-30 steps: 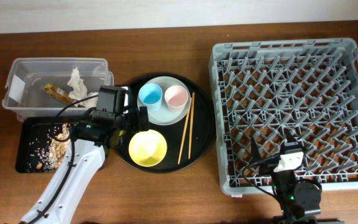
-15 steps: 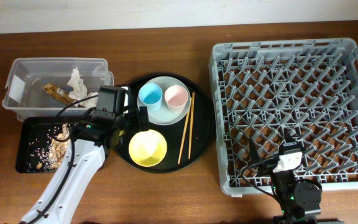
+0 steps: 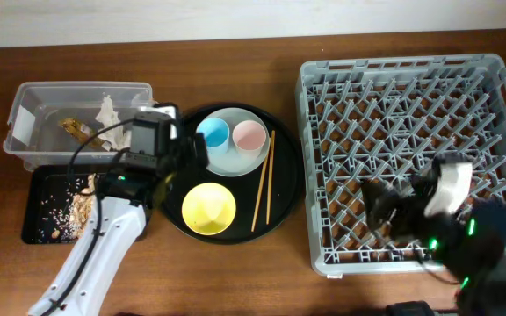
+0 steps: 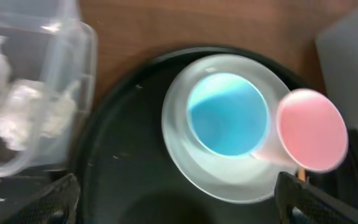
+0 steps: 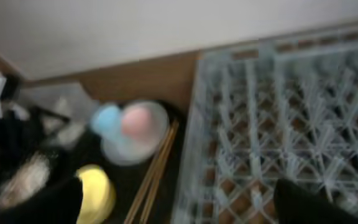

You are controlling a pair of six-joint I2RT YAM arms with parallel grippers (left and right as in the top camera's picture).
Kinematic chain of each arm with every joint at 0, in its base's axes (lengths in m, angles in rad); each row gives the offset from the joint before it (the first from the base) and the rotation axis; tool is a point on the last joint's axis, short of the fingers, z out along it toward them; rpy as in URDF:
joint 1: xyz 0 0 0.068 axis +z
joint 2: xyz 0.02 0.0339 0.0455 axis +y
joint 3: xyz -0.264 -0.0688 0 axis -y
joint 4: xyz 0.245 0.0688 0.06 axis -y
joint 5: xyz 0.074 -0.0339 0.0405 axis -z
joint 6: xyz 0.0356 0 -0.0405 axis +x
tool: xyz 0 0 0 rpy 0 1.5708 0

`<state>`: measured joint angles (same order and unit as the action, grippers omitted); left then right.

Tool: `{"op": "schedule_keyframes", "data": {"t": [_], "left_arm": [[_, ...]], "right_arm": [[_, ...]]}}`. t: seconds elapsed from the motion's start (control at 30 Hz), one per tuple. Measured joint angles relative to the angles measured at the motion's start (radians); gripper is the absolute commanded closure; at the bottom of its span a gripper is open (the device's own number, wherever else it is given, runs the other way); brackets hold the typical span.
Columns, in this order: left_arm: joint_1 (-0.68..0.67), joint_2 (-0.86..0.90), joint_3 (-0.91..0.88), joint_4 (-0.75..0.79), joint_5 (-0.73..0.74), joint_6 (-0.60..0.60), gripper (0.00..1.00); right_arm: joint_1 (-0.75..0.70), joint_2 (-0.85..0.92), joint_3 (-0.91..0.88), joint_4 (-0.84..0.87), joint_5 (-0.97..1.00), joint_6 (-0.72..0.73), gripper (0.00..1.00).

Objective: Sort waste into correct bins and load items into the dishwasher rack

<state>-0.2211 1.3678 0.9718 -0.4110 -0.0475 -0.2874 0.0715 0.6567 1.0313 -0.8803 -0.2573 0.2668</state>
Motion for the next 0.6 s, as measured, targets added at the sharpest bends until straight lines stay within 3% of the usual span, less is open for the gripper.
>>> {"op": "schedule_keyframes", "data": {"t": [0.07, 0.1, 0.13, 0.2, 0.27, 0.33, 0.5, 0.6], "left_arm": [[0.081, -0.033, 0.027, -0.018, -0.040, -0.025, 0.01], [0.143, -0.069, 0.039, -0.023, -0.058, -0.035, 0.01], [0.211, -0.116, 0.049, -0.024, -0.070, -0.043, 0.01], [0.305, -0.199, 0.061, -0.040, -0.087, -0.051, 0.01], [0.390, -0.277, 0.066, -0.091, -0.101, -0.055, 0.01], [0.406, -0.288, 0.067, -0.119, -0.103, -0.055, 0.01], [0.408, -0.288, 0.067, -0.167, -0.103, -0.055, 0.01], [0.408, -0.288, 0.067, -0.197, -0.103, -0.055, 0.01]], "right_arm": [[-0.001, 0.233, 0.277, -0.203, -0.030, 0.045, 0.02], [-0.001, 0.306, 0.363, -0.238, -0.061, 0.063, 0.06], [-0.001, 0.381, 0.430, -0.242, -0.131, 0.074, 0.31], [0.027, 0.486, 0.452, -0.235, -0.279, 0.093, 0.59], [0.087, 0.549, 0.451, -0.249, -0.304, 0.105, 0.63], [0.238, 0.634, 0.450, -0.265, -0.267, 0.108, 0.62], [0.645, 0.813, 0.446, -0.267, 0.142, 0.335, 0.60], [0.748, 0.939, 0.446, -0.243, 0.286, 0.432, 0.61]]}}
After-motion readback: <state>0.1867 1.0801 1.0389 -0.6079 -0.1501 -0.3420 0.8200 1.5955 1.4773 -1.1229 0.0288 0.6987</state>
